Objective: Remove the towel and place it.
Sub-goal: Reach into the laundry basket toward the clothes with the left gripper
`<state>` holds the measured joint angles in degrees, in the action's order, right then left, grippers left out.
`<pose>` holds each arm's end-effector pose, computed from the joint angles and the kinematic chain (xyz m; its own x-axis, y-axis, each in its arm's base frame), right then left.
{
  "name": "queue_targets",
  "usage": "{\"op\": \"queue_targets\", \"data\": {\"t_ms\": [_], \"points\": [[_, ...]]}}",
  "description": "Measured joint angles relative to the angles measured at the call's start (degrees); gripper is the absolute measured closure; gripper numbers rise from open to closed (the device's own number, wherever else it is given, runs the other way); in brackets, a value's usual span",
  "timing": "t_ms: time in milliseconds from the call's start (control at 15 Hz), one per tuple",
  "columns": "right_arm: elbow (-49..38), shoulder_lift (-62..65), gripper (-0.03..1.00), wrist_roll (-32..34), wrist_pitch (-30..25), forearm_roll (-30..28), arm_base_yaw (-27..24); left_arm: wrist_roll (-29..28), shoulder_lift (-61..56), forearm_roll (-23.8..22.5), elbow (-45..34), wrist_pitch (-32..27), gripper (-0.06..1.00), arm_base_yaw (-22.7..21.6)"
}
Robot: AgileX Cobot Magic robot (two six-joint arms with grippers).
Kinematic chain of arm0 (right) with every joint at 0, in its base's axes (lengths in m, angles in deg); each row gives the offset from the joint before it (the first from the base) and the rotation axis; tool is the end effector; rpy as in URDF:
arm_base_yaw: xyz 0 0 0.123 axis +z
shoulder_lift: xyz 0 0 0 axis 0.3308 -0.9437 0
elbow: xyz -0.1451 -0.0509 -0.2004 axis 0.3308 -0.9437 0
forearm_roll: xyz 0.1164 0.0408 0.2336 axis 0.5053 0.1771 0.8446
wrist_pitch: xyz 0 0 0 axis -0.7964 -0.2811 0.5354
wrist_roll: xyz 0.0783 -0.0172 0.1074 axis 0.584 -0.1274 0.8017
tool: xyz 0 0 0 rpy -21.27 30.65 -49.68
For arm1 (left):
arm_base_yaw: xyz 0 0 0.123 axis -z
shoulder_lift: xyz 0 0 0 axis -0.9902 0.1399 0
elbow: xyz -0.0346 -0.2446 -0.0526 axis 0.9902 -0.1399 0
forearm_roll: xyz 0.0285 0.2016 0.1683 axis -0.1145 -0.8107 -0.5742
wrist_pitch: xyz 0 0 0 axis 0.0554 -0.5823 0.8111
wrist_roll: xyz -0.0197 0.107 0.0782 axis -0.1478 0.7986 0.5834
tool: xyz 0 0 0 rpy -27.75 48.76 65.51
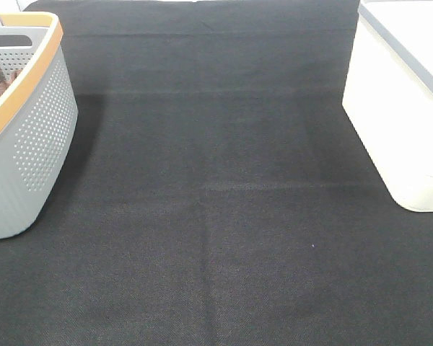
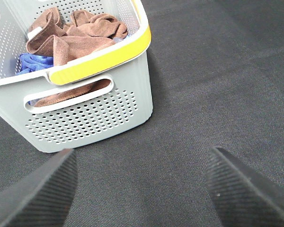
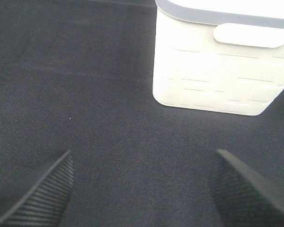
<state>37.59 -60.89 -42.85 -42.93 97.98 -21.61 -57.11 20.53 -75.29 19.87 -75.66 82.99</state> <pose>0.0752 0.0135 0.2659 -0.4363 -0.1001 -0.8942 -0.1229 0.9911 -0.0510 0.0752 -0.0153 0.2678 -0.4115 0.1843 -0.8926 0.1877 0.9755 0.1149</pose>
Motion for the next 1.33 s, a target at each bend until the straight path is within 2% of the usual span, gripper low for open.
{"op": "queue_targets", "data": {"t_ms": [1333], "points": [[0.0, 0.0, 0.22, 0.0, 0.0, 0.0, 0.0, 0.0, 0.0, 0.0, 0.0, 0.0, 0.22, 0.0]]}}
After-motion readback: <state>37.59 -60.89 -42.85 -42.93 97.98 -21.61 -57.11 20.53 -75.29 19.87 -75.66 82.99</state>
